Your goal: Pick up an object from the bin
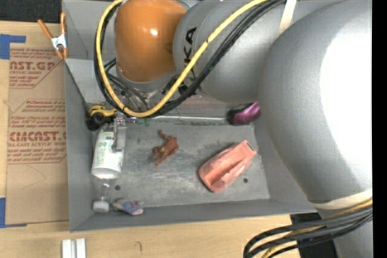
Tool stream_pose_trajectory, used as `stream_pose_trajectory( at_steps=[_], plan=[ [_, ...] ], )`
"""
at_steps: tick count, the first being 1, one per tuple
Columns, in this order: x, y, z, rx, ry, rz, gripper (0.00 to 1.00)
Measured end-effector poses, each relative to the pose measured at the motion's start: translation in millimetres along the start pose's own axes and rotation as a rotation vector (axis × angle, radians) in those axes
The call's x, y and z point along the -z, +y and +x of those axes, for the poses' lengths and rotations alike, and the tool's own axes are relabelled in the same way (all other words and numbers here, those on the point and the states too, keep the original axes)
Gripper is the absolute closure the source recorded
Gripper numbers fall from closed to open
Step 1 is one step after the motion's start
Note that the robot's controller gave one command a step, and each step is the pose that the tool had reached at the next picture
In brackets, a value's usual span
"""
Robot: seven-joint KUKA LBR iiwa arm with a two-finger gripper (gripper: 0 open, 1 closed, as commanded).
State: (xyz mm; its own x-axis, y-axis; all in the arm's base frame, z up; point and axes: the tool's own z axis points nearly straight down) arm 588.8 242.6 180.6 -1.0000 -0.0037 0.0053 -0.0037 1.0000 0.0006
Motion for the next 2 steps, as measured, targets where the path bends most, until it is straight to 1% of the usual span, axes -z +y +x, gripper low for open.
stream_pose_trajectory(
  at_steps=[1, 2],
  plan=[
    [5, -1, -1.6, -0.002, -0.007, -0.001, 0.00],
    [78, -15, 3.5, 0.050, -0.004, 0.001, 0.00]
  ],
)
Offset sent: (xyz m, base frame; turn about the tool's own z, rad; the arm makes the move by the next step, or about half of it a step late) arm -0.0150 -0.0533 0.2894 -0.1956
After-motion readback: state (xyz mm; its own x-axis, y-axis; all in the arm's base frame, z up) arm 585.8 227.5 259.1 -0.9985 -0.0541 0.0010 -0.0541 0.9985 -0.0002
